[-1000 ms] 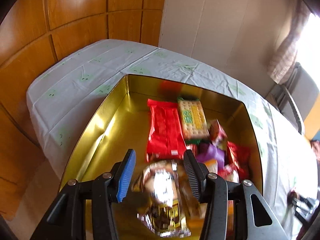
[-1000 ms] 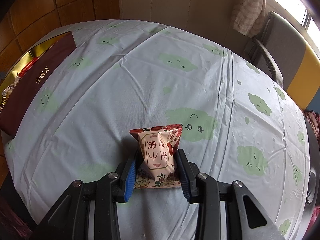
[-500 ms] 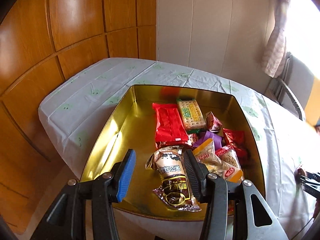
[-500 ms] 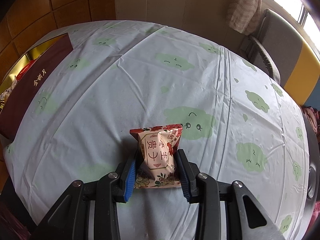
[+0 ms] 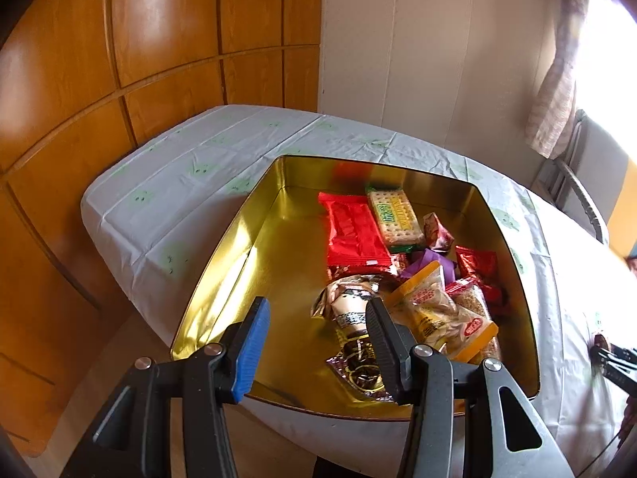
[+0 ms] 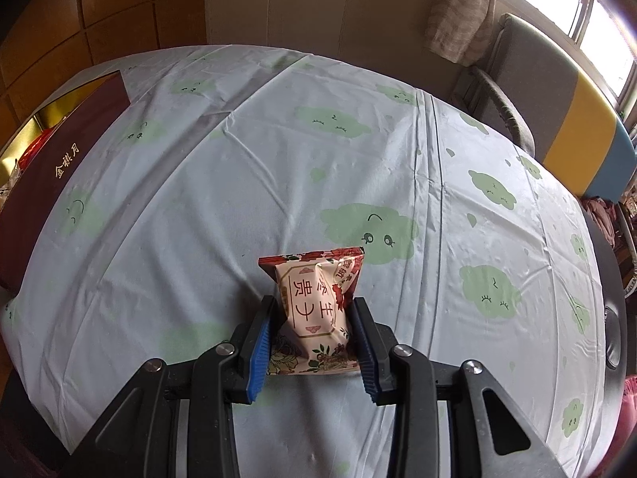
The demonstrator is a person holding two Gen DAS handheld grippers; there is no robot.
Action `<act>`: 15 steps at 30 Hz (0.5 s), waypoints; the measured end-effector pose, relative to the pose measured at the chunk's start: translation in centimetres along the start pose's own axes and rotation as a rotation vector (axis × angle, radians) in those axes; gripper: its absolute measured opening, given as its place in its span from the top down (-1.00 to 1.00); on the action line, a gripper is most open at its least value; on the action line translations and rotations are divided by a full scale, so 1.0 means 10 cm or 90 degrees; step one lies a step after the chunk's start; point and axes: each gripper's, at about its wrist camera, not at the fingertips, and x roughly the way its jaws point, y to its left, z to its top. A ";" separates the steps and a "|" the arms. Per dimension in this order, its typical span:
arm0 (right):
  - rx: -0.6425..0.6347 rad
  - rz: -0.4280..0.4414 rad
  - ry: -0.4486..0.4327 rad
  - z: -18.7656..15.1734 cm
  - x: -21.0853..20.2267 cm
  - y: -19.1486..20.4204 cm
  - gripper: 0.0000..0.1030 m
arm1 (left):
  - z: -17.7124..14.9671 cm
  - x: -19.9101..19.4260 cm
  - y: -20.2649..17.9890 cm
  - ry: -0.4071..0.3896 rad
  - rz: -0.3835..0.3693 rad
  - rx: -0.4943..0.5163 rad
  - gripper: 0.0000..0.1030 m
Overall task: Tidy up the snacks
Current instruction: 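Lower the patterned snack into the gold box and open the right tool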
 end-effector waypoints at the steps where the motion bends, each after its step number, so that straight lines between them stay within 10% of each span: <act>1: 0.002 -0.002 0.001 -0.01 -0.01 0.01 0.27 | 0.00 0.00 0.02 0.000 0.000 -0.002 0.01; 15: -0.002 0.118 -0.012 0.35 -0.43 0.42 0.28 | -0.07 0.07 0.26 0.011 0.016 -0.036 0.01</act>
